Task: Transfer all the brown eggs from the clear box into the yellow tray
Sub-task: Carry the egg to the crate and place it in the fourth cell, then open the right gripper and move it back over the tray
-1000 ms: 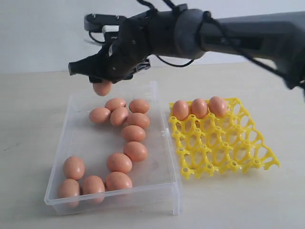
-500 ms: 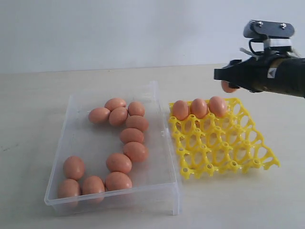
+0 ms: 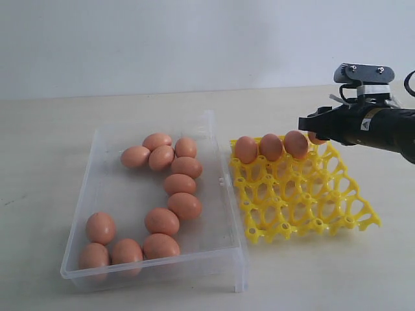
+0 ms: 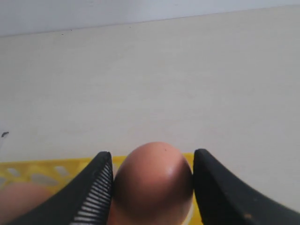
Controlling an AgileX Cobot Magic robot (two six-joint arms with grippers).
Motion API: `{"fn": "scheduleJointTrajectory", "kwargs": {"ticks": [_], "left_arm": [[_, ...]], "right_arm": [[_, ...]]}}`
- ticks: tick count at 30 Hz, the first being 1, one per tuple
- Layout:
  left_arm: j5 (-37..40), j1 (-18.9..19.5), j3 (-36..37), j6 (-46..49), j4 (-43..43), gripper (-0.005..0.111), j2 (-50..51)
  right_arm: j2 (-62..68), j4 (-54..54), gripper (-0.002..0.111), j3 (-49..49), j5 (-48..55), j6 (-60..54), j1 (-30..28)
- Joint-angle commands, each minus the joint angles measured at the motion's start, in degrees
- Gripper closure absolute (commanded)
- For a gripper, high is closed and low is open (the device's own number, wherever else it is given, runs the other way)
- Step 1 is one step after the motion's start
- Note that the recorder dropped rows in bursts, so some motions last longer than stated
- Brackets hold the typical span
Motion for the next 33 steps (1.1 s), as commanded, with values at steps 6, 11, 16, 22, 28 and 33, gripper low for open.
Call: {"fn": "scheduleJointTrajectory", "kwargs": {"ticks": [6, 11, 16, 22, 28, 33], "left_arm": [[-0.4, -0.1, -0.3, -0.2, -0.2, 0.107, -0.3], [-0.4, -0.1, -0.3, -0.2, -0.2, 0.107, -0.3], [-0.4, -0.1, -0.3, -0.2, -0.2, 0.107, -0.3], [-0.4, -0.1, -0.3, -0.2, -0.2, 0.107, -0.3], [-0.4, -0.1, -0.3, -0.2, -0.2, 0.107, -0.3], [-0.4, -0.1, -0.3, -0.2, -0.2, 0.107, -0.3]], "right_arm": [[2.3, -0.2, 0.108, -2.1, -1.0, -2.4, -0.3], [2.7, -0.1, 0.106, -2.1, 2.1, -5.5, -0.3], [2.6, -0.1, 0.086, -2.1, 3.7, -5.9, -0.3], [0.8, -0.1, 0.047, -2.1, 5.4, -5.9, -0.3], [-4.6, -0.5, 0.044, -2.1, 6.6, -5.6, -0.1], [-11.7, -6.7, 0.056, -2.1, 12.0, 2.2, 4.8]]}}
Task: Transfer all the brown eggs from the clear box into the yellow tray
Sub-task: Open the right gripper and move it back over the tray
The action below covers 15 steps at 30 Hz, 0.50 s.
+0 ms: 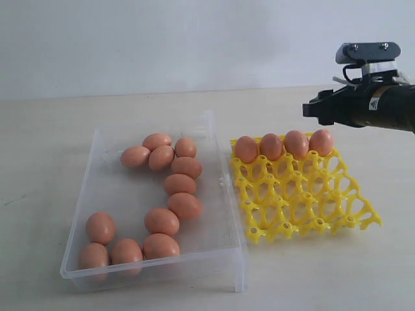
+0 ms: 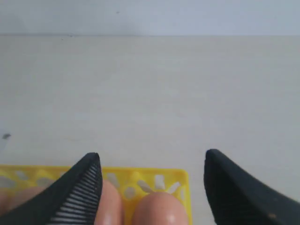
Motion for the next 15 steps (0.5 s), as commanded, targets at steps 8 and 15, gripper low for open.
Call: {"fn": "scheduleJointTrajectory", "kwargs": {"ticks": [8, 15], "left_arm": [[-0.4, -0.1, -0.3, -0.2, -0.2, 0.107, -0.3], [-0.4, -0.1, -0.3, -0.2, -0.2, 0.107, -0.3]], "right_arm": [[-7.9, 0.6, 0.103, -10.2, 24.3, -5.3, 19.9], [2.6, 21.1, 0.108, -30.5, 45.2, -20.1, 29.7]]}}
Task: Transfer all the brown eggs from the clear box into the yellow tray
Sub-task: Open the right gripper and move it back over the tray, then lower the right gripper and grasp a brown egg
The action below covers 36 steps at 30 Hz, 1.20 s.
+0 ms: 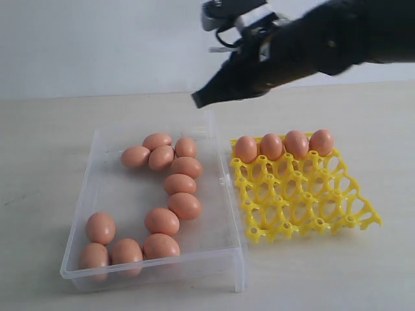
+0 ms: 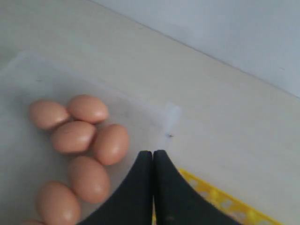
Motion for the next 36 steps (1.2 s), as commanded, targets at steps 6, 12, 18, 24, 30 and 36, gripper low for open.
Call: {"fn": "scheduleJointTrajectory", "kwargs": {"ticks": [6, 12, 18, 24, 30, 36], "left_arm": [[-0.4, -0.1, -0.3, -0.2, -0.2, 0.107, -0.3], [-0.4, -0.1, -0.3, -0.2, -0.2, 0.107, -0.3], [-0.4, -0.1, -0.3, -0.2, -0.2, 0.107, -0.3], [-0.4, -0.1, -0.3, -0.2, -0.2, 0.107, -0.3], [-0.4, -0.1, -0.3, -0.2, -0.2, 0.107, -0.3], [-0.4, -0.1, -0.3, -0.2, -0.2, 0.107, -0.3]], "right_arm": [[20.9, 25.1, 0.104, -29.1, 24.5, -8.7, 5.9], [27.5, 23.0, 0.091, -37.5, 50.5, -34.3, 10.2], [29.0, 16.3, 0.073, -38.0, 51.3, -30.5, 11.0], [30.0, 9.6, 0.054, -38.0, 46.4, -30.5, 10.8], [31.7, 7.0, 0.056, -38.1, 41.4, -29.0, 10.5], [33.3, 4.2, 0.055, -38.2, 40.7, -25.9, 9.9]]}}
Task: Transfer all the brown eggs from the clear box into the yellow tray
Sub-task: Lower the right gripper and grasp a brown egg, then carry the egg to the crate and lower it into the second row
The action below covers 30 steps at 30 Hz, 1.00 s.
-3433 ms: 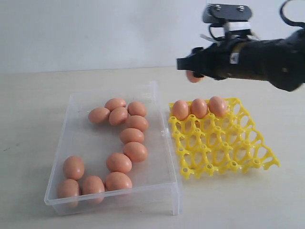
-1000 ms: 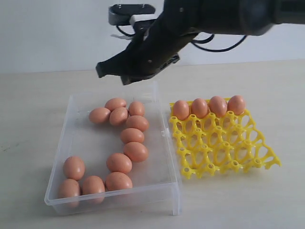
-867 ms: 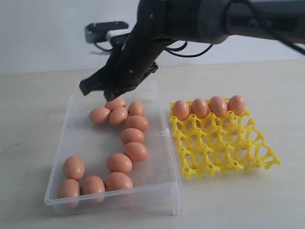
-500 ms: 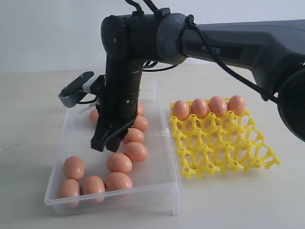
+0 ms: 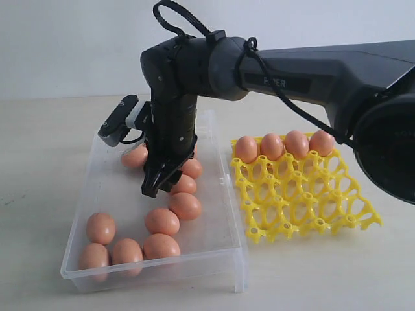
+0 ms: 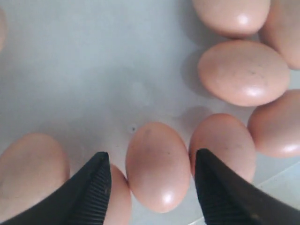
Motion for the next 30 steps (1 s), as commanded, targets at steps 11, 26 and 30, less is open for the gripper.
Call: {"fn": "scheduleJointTrajectory", "kwargs": {"ticks": [11, 26, 30], "left_arm": [[-0.4, -0.1, -0.3, -0.2, -0.2, 0.107, -0.3], [-0.4, -0.1, -0.3, -0.2, -0.2, 0.107, -0.3], [-0.4, -0.1, -0.3, -0.2, -0.2, 0.107, -0.3]], "right_arm": [[3.6, -0.8, 0.055, -0.4, -2.5, 1.5, -1.6], [-9.8, 5.4, 0.108, 10.3, -26.2, 1.5, -3.6], [-24.7, 5.4, 0.108, 38.0, -57.5, 10.8, -8.3]]}}
